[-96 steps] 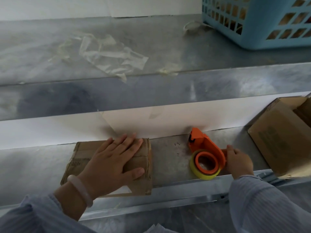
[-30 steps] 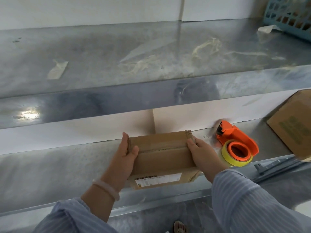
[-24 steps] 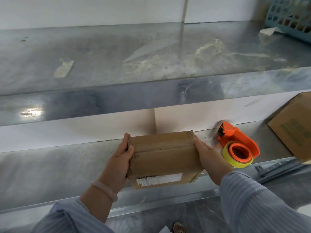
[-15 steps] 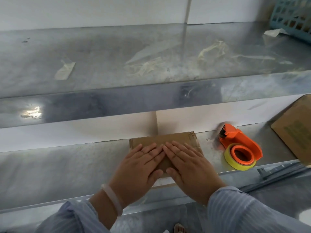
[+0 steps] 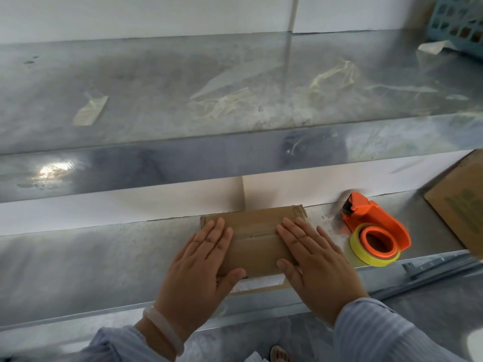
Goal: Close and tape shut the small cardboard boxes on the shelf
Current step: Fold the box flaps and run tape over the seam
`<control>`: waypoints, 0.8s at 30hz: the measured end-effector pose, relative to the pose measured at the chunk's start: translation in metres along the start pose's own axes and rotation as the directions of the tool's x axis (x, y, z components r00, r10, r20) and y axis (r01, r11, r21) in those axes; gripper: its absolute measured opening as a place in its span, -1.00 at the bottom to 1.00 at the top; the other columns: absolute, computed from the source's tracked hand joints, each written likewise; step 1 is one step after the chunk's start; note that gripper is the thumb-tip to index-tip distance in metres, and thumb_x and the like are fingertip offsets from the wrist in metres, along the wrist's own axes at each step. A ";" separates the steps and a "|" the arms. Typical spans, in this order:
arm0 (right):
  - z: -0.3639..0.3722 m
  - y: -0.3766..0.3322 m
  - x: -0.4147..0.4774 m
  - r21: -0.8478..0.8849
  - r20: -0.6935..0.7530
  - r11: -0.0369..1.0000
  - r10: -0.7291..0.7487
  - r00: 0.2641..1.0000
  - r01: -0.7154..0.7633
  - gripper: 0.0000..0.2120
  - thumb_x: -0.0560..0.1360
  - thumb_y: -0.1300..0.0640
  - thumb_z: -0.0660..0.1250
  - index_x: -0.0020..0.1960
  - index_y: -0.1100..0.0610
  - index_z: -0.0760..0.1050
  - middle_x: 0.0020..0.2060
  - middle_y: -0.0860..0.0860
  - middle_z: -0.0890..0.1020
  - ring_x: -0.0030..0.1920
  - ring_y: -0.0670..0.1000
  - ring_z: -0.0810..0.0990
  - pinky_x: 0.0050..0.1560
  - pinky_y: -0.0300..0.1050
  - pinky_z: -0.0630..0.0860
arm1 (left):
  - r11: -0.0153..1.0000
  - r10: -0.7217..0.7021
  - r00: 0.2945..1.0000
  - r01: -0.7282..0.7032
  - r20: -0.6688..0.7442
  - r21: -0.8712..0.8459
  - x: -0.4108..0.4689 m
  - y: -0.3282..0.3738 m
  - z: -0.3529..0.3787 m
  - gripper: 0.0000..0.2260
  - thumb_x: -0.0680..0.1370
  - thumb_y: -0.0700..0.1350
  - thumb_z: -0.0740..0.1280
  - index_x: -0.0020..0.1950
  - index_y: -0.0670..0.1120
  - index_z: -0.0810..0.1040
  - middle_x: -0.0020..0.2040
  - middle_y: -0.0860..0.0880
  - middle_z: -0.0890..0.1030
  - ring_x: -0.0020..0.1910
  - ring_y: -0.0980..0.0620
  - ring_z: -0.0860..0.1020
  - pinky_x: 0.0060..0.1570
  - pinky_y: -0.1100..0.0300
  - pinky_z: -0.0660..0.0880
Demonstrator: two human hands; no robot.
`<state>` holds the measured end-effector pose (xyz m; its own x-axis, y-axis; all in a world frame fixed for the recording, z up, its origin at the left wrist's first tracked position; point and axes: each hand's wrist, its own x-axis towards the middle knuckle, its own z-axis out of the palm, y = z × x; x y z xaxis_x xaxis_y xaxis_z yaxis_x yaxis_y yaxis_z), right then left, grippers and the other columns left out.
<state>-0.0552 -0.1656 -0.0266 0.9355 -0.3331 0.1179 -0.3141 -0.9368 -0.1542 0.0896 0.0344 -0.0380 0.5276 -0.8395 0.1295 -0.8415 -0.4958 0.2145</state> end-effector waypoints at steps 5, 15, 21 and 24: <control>0.004 -0.016 -0.002 0.048 -0.014 0.987 0.153 0.988 -0.153 -0.31 0.63 -0.23 -0.19 0.45 0.18 0.40 0.43 0.09 0.43 0.45 0.09 0.37 0.45 0.04 0.22 | 0.984 -0.123 0.992 0.123 0.012 -0.128 -0.002 0.008 0.004 -0.20 0.57 0.41 -0.15 0.59 -0.15 0.10 0.61 -0.11 -0.01 0.59 0.01 -0.07 0.45 0.11 0.01; -0.007 -0.022 0.009 0.215 0.164 0.917 0.306 0.938 -0.336 -0.32 0.62 -0.23 -0.13 0.61 0.10 -0.16 0.59 -0.04 -0.17 0.57 -0.06 -0.20 0.46 -0.24 -0.28 | 0.684 -0.303 0.923 0.384 0.238 -0.620 0.006 0.007 -0.002 -0.33 0.66 -0.01 0.16 0.58 0.04 -0.25 0.53 0.22 -0.30 0.47 0.28 -0.15 0.37 0.41 -0.11; -0.024 -0.007 0.009 0.470 0.331 0.755 0.329 0.884 -0.457 -0.33 0.64 -0.06 0.17 0.61 -0.06 -0.14 0.57 -0.15 -0.04 0.56 -0.03 0.04 0.52 -0.08 0.03 | 0.402 -0.359 0.898 0.396 0.255 -0.826 -0.001 0.007 -0.003 -0.34 0.61 -0.08 0.27 0.55 0.17 -0.09 0.29 0.23 0.37 0.09 0.38 0.49 -0.06 0.52 0.45; -0.023 -0.002 0.003 0.647 0.248 0.624 0.369 0.896 -0.437 -0.44 0.62 0.05 0.25 0.55 -0.10 0.14 0.47 -0.08 0.32 0.43 -0.03 0.32 0.46 -0.04 0.27 | 0.373 -0.412 0.887 0.375 0.211 -0.848 -0.006 0.005 -0.001 -0.43 0.53 0.07 0.38 0.49 0.18 0.23 0.15 0.16 0.57 0.03 0.25 0.61 -0.10 0.31 0.58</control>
<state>-0.0551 -0.1669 -0.0030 0.7621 -0.6174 -0.1951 -0.5002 -0.3700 -0.7829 0.0826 0.0374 -0.0364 0.7898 -0.5870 -0.1777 -0.0178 -0.3115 0.9501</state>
